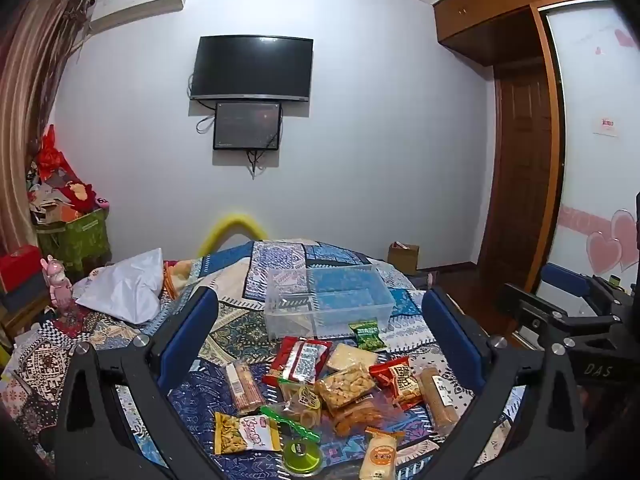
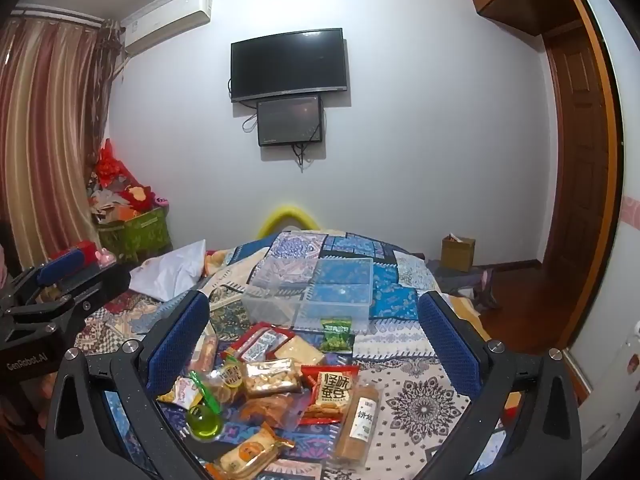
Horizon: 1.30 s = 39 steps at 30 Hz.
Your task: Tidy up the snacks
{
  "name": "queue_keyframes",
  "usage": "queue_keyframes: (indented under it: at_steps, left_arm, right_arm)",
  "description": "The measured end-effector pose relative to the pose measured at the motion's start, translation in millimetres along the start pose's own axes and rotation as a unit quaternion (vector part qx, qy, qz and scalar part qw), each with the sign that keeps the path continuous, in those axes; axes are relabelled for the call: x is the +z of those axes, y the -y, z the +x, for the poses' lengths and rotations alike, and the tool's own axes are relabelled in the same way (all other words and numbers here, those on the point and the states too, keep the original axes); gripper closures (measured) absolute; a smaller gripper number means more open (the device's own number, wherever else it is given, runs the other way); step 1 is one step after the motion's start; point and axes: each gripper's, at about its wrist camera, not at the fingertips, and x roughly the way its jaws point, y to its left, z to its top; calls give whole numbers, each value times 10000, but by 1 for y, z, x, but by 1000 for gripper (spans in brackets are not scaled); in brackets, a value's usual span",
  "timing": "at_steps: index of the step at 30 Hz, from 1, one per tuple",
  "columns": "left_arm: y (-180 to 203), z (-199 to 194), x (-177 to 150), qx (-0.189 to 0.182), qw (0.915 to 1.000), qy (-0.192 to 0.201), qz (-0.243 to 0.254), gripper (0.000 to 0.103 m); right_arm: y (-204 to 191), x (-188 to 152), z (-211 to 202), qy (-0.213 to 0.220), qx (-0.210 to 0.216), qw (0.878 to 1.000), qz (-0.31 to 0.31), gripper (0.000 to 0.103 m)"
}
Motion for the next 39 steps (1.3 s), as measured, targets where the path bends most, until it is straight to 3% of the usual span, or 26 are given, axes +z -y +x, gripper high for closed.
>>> queue_keyframes:
  at_steps: [39]
  left_arm:
    - [1, 9, -4, 31, 10000, -70, -10, 0]
  right_arm:
    - [-5, 5, -5, 62, 74, 9999, 41, 0]
